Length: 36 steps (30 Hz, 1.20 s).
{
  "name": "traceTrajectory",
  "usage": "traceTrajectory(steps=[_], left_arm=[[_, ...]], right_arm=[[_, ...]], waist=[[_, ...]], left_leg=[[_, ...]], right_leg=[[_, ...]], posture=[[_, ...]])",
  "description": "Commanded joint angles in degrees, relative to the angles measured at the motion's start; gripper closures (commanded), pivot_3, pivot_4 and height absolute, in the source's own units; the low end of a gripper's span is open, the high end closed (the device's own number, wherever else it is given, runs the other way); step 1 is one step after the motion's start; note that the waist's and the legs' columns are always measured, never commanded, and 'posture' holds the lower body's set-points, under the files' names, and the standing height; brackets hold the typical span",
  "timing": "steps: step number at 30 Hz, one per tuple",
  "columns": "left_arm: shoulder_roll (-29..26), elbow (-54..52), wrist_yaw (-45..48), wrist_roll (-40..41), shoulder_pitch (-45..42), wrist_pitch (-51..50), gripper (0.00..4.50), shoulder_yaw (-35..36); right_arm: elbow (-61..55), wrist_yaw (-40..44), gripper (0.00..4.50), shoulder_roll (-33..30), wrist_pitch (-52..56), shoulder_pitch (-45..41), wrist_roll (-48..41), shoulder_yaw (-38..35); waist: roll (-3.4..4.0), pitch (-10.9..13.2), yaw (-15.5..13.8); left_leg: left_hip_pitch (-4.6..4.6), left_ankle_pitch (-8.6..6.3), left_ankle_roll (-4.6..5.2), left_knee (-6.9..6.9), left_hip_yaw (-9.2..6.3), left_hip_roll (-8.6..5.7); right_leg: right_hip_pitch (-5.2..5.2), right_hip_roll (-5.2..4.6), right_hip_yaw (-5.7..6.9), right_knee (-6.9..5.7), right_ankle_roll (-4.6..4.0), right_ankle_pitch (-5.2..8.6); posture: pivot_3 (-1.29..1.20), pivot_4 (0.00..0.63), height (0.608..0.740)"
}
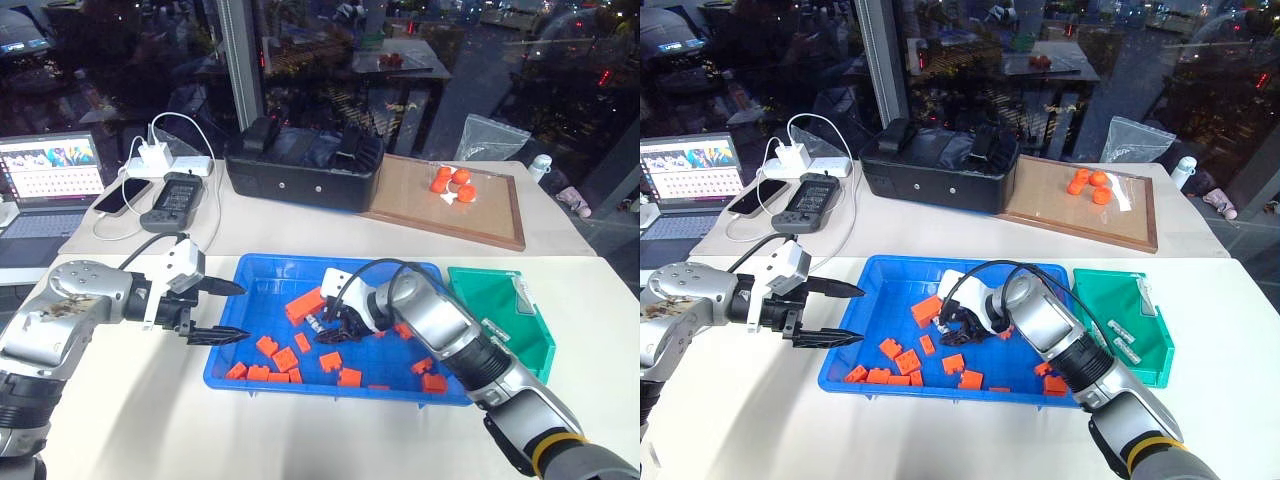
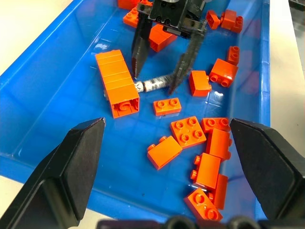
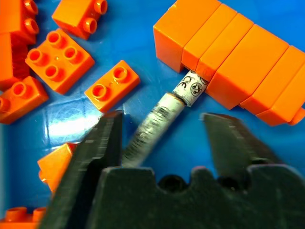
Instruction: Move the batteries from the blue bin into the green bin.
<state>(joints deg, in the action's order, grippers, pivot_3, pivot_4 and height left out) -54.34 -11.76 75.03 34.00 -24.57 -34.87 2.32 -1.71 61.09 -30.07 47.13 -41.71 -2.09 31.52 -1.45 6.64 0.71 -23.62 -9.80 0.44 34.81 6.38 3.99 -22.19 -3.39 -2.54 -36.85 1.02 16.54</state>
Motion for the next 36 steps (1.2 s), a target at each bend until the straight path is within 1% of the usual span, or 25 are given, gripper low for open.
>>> traceTrajectory(steps=[1,2,5,8,10,11,14,15,17,19,22,24,26,28,29,30,32,33,34,36], left_arm=[[1.2,-0.2,0.6,1.3,-1.8,0.3,0.00,0.2],[1.5,-0.1,0.8,1.2,-2.0,0.5,0.00,-0.1],[3.2,2.0,1.9,0.2,-4.1,1.4,0.00,-2.0],[5.1,4.3,2.7,-1.2,-6.1,2.8,0.00,-3.9],[6.0,5.5,3.4,-1.8,-6.9,3.6,0.00,-4.9],[6.3,6.1,3.8,-2.2,-7.3,4.1,0.00,-5.3],[7.1,7.2,4.4,-3.1,-7.9,4.9,0.00,-6.0],[7.3,7.6,4.7,-3.4,-8.1,5.3,0.00,-6.4],[7.6,8.1,5.1,-3.8,-8.5,5.7,0.00,-6.7],[7.7,8.5,5.2,-4.2,-8.7,6.0,0.00,-6.9],[7.4,8.5,5.1,-4.6,-8.5,5.9,0.00,-7.0],[7.2,8.6,4.6,-5.0,-8.3,5.7,0.00,-6.8],[6.8,8.4,4.7,-5.4,-7.9,5.8,0.00,-6.7],[6.4,8.1,4.6,-5.5,-7.6,5.7,0.00,-6.6],[6.0,8.1,4.5,-5.8,-7.4,5.8,0.00,-6.6],[5.7,8.1,4.3,-6.1,-7.2,5.8,0.00,-6.6],[5.1,8.2,3.8,-6.9,-7.0,5.8,0.00,-6.6],[4.9,8.5,3.0,-7.8,-6.9,5.9,0.00,-6.7],[4.8,8.8,2.3,-8.4,-6.8,6.0,0.00,-6.6],[4.5,9.1,1.7,-9.4,-6.4,6.3,0.00,-6.6]], right_arm=[[-9.0,1.0,4.26,-1.9,6.0,-3.9,-4.3,-7.0],[-10.4,1.2,4.26,-2.6,7.3,-4.4,-5.1,-7.9],[-13.0,2.7,4.26,-10.1,9.8,-6.1,-6.9,-13.5],[-11.5,4.1,4.26,-21.2,9.5,-5.3,-6.3,-18.2],[-9.9,4.5,4.26,-27.7,8.7,-3.7,-6.1,-21.0],[-9.5,5.0,4.26,-30.3,8.5,-2.6,-6.6,-22.3],[-8.6,4.9,4.26,-34.6,8.0,1.0,-7.2,-25.1],[-8.4,4.3,4.26,-36.7,6.9,3.5,-5.9,-24.9],[-9.5,3.3,4.26,-38.9,6.0,8.1,-4.6,-24.4],[-11.9,1.9,4.26,-37.0,7.7,11.0,-6.1,-24.8],[-10.8,-1.3,4.26,-36.6,4.8,14.2,-3.1,-22.9],[-9.9,-2.3,4.26,-36.1,4.3,15.1,-2.9,-22.9],[-9.4,-2.9,3.25,-35.6,4.3,15.1,-3.0,-23.1],[-8.6,-2.7,2.72,-35.8,3.6,14.2,-3.0,-23.1],[-8.0,-2.5,2.33,-36.0,3.3,13.1,-3.1,-23.2],[-7.3,-2.4,2.06,-36.1,2.8,11.9,-2.9,-23.2],[-6.6,-2.1,1.32,-37.4,0.9,9.5,-0.9,-21.8],[-7.6,-1.2,0.94,-37.2,1.1,6.9,-0.9,-20.8],[-9.1,-0.4,0.58,-35.7,2.5,3.9,-2.1,-20.4],[-11.5,1.3,0.02,-32.5,4.0,-0.9,-3.8,-19.0]], waist=[[0.02,0.0,0.0],[0.03,0.0,0.0],[0.03,0.0,-0.1],[0.05,0.0,-1.3],[0.07,0.0,-1.5],[0.06,0.0,-1.5],[0.05,0.0,-1.2],[0.06,0.0,-0.9],[0.10,0.0,-0.6],[0.15,0.0,-0.4],[0.31,0.0,0.2],[0.33,0.0,0.1],[0.34,0.0,0.0],[0.34,0.0,0.0],[0.34,0.0,0.0],[0.35,0.0,0.0],[0.39,0.0,0.0],[0.40,0.0,0.0],[0.40,0.0,0.0],[0.44,0.0,0.4]], left_leg=[[-0.11,0.00,0.00,0.01,-0.02,0.00],[-0.13,0.01,0.00,0.01,-0.03,0.00],[-0.14,0.00,0.01,0.00,-0.04,0.00],[-0.12,0.00,0.00,0.03,-0.04,-0.03],[-0.14,-0.01,-0.01,0.01,0.02,-0.04],[-0.16,-0.01,0.00,-0.03,0.04,-0.04],[-0.21,-0.02,0.02,-0.03,0.08,-0.04],[-0.23,-0.02,0.03,-0.07,0.08,-0.02],[-0.23,-0.04,0.06,-0.10,0.04,0.00],[-0.22,-0.04,0.07,-0.14,0.01,0.00],[-0.20,-0.03,0.07,-0.11,-0.02,0.00],[-0.20,-0.03,0.08,-0.05,-0.04,-0.03],[-0.20,-0.03,0.07,0.02,-0.02,-0.03],[-0.20,-0.03,0.07,0.04,-0.01,-0.03],[-0.20,-0.03,0.07,0.03,-0.01,-0.03],[-0.20,-0.03,0.07,0.03,-0.01,-0.04],[-0.20,-0.03,0.07,0.02,0.01,-0.04],[-0.21,-0.03,0.07,0.01,0.01,-0.04],[-0.20,-0.03,0.07,0.00,0.01,-0.04],[-0.20,-0.03,0.07,-0.03,0.02,-0.01]], right_leg=[[-0.07,0.01,0.00,-0.02,0.00,0.00],[-0.08,0.02,0.00,-0.03,0.00,0.00],[-0.08,0.04,0.00,-0.01,0.01,0.00],[-0.12,-0.01,0.11,0.15,0.03,0.01],[-0.14,-0.11,0.15,0.46,0.01,0.04],[-0.10,-0.11,0.15,0.64,-0.19,0.12],[0.07,-0.14,0.05,0.71,-0.22,0.12],[0.07,-0.12,0.01,0.69,0.07,-0.06],[0.05,-0.05,-0.01,0.65,0.07,-0.09],[0.03,-0.01,-0.01,0.61,0.06,-0.08],[-0.01,0.02,-0.09,0.56,0.07,-0.09],[0.02,0.01,-0.09,0.53,0.13,-0.10],[0.02,0.00,-0.09,0.54,0.17,-0.11],[0.04,-0.01,-0.10,0.57,0.20,-0.13],[0.04,-0.01,-0.10,0.58,0.20,-0.13],[0.04,-0.02,-0.10,0.58,0.20,-0.13],[0.03,-0.02,-0.12,0.58,0.20,-0.14],[0.01,-0.02,-0.12,0.58,0.20,-0.14],[0.01,-0.01,-0.11,0.58,0.19,-0.13],[-0.05,0.00,-0.12,0.57,0.18,-0.13]], posture=[[0.00,0.150,0.735],[0.00,0.150,0.735],[0.00,0.150,0.735],[0.00,0.150,0.735],[0.00,0.150,0.735],[0.00,0.150,0.735],[0.00,0.150,0.735],[0.00,0.150,0.735],[0.00,0.150,0.735],[0.00,0.150,0.735],[0.00,0.150,0.735],[0.00,0.150,0.735],[0.00,0.150,0.735],[0.00,0.150,0.735],[0.00,0.150,0.735],[0.00,0.150,0.735],[0.00,0.150,0.735],[0.00,0.150,0.735],[0.00,0.150,0.735],[0.00,0.150,0.735]])
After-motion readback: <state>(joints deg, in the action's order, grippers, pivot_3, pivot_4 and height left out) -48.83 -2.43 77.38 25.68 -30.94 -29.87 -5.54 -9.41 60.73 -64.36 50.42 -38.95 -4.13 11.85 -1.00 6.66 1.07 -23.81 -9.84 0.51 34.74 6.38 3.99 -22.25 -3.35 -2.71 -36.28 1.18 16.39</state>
